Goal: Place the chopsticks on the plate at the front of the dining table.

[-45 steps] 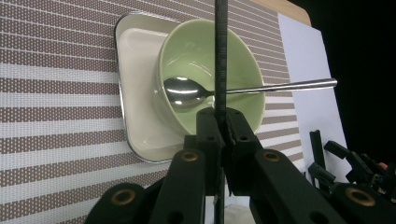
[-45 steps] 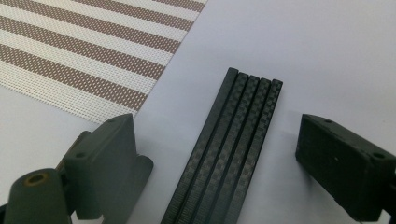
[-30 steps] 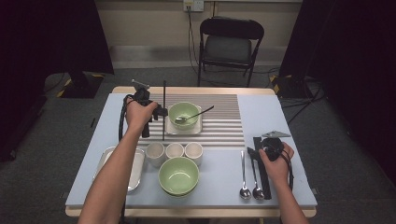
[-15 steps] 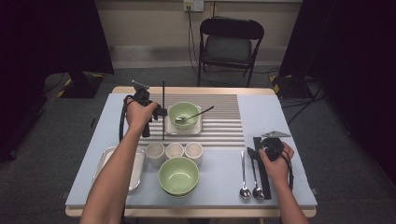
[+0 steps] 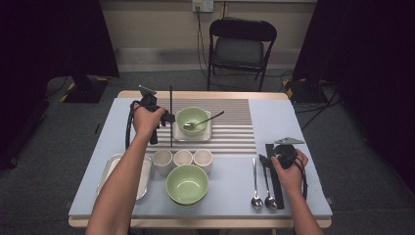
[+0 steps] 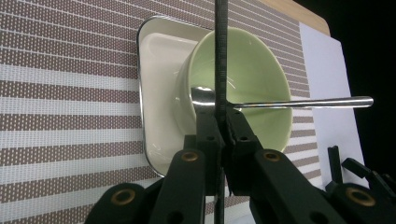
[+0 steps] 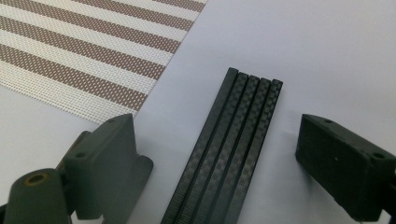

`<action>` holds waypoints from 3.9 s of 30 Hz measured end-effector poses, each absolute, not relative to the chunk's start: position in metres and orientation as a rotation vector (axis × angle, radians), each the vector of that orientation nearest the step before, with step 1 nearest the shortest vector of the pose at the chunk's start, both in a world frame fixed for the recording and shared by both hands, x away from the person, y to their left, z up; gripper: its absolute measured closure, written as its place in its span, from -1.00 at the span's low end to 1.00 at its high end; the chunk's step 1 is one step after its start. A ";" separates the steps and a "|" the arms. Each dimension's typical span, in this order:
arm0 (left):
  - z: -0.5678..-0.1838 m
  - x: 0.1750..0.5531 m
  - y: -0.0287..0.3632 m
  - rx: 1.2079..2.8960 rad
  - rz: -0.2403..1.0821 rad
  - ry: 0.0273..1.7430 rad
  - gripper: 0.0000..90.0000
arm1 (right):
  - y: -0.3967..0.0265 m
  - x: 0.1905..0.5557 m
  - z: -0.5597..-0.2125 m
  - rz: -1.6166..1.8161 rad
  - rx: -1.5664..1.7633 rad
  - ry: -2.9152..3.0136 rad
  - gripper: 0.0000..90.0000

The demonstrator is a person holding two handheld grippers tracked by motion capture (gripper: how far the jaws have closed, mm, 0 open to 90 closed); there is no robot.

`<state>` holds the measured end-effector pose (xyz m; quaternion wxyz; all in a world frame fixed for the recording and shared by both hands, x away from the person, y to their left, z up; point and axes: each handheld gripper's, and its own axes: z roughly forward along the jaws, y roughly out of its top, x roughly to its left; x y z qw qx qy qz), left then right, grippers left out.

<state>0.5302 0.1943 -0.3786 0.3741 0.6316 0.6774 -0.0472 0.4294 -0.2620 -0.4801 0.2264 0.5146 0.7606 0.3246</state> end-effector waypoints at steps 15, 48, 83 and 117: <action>-0.384 0.533 0.193 1.602 -0.091 1.751 0.92 | -0.262 0.429 -0.480 0.895 1.415 2.098 -0.76; -0.396 0.540 0.191 1.627 -0.082 1.763 0.92 | -0.262 0.429 -0.480 0.895 1.417 2.099 -0.76; -0.403 0.545 0.189 1.600 -0.063 1.804 0.92 | -0.262 0.429 -0.480 0.895 1.417 2.097 -0.76; -0.413 0.550 0.186 1.628 -0.050 1.838 0.91 | -0.262 0.429 -0.480 0.896 1.411 2.098 -0.75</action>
